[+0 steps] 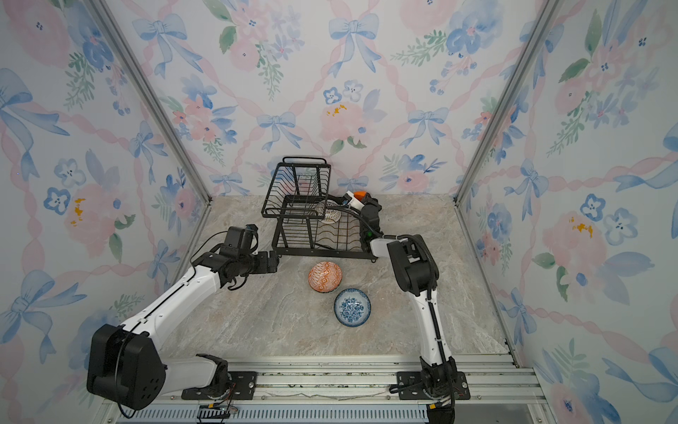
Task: Load bowls into a dish rack
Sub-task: Place the bowl in the dish rack.
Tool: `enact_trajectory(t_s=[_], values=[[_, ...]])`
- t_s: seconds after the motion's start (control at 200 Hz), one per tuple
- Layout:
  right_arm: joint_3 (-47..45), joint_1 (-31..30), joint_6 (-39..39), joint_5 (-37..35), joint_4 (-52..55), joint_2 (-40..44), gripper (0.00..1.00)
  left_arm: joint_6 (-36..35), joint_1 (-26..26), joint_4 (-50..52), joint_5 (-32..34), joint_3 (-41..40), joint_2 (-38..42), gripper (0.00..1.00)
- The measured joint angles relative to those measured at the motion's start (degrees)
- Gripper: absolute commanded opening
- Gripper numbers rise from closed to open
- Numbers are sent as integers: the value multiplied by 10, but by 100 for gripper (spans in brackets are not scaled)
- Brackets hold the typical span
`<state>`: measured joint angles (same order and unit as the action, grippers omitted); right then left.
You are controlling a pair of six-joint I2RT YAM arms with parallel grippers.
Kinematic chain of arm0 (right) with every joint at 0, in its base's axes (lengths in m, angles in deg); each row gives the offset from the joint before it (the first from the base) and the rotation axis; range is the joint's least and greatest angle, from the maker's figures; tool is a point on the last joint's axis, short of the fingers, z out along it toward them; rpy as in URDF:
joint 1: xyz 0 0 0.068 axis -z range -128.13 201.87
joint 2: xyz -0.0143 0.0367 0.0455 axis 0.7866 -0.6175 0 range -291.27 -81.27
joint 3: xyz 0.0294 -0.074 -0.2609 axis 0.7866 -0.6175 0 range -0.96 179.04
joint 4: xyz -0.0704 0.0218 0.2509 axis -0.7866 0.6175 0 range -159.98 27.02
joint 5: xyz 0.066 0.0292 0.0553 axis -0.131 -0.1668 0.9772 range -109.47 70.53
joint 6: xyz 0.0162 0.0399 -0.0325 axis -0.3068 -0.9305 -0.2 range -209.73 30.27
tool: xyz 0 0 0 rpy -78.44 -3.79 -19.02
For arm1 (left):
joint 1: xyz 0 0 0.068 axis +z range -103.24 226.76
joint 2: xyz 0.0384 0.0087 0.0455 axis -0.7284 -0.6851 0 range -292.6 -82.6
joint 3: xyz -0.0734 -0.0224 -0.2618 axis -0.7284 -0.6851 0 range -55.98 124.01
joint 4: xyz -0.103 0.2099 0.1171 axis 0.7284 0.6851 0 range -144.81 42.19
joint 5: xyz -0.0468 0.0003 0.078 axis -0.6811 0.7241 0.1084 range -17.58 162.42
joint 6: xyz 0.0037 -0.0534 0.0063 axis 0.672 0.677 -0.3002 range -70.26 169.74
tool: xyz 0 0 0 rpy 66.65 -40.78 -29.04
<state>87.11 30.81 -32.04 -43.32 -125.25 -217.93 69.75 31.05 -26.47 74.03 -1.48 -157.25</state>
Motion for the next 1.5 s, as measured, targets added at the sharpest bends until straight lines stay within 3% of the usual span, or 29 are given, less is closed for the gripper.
enact_trajectory(t_s=[1.5], values=[[2, 0, 2, 11, -21, -12, 0, 0, 0, 0, 0, 0, 0, 98]])
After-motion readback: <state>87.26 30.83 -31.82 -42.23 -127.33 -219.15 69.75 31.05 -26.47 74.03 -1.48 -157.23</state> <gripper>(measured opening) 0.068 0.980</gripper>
